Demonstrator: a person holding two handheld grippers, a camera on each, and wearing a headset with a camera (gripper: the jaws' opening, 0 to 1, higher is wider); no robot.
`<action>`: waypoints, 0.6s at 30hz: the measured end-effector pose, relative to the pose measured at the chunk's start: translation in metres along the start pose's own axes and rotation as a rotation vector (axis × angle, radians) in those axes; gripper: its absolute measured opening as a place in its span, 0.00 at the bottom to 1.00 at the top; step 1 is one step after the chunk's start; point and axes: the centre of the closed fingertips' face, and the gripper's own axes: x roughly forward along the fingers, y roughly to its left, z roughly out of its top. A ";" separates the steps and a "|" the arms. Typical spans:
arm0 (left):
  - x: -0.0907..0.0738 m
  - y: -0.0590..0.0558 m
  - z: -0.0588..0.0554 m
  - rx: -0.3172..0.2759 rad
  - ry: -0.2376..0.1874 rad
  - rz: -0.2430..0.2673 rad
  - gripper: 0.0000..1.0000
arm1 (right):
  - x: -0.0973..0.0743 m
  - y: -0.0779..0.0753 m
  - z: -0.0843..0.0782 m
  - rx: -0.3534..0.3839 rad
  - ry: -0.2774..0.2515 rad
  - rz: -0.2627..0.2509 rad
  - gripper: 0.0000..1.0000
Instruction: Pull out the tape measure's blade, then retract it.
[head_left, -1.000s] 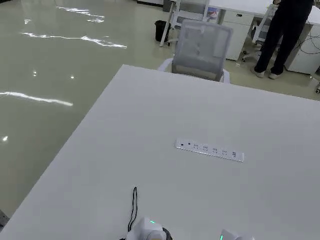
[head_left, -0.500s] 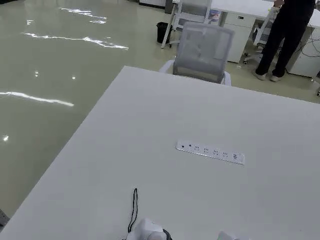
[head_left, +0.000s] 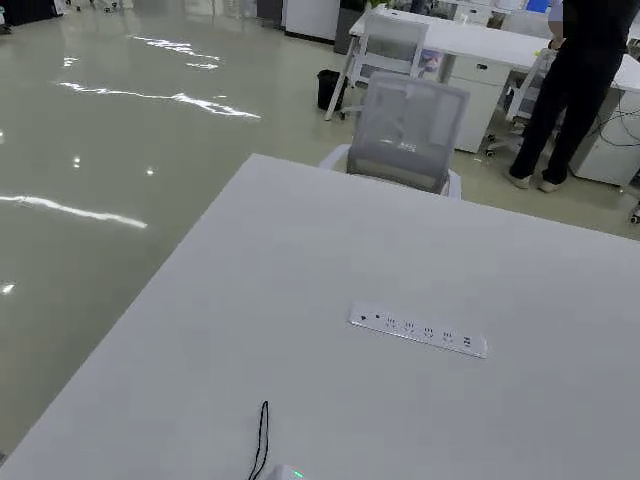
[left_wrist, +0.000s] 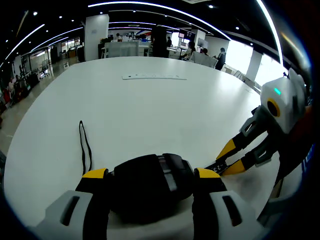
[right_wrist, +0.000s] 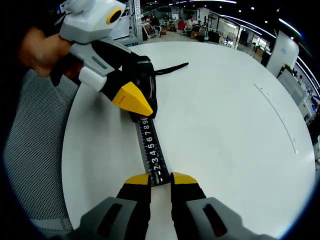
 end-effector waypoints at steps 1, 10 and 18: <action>0.000 0.000 0.000 -0.002 -0.001 0.001 0.64 | 0.000 0.000 0.001 0.000 -0.003 0.000 0.13; 0.002 0.000 -0.002 -0.002 -0.001 0.000 0.64 | 0.004 0.002 0.005 -0.004 -0.003 0.003 0.13; 0.002 0.001 -0.002 -0.004 0.002 -0.003 0.64 | 0.009 0.004 0.012 -0.012 -0.003 0.007 0.13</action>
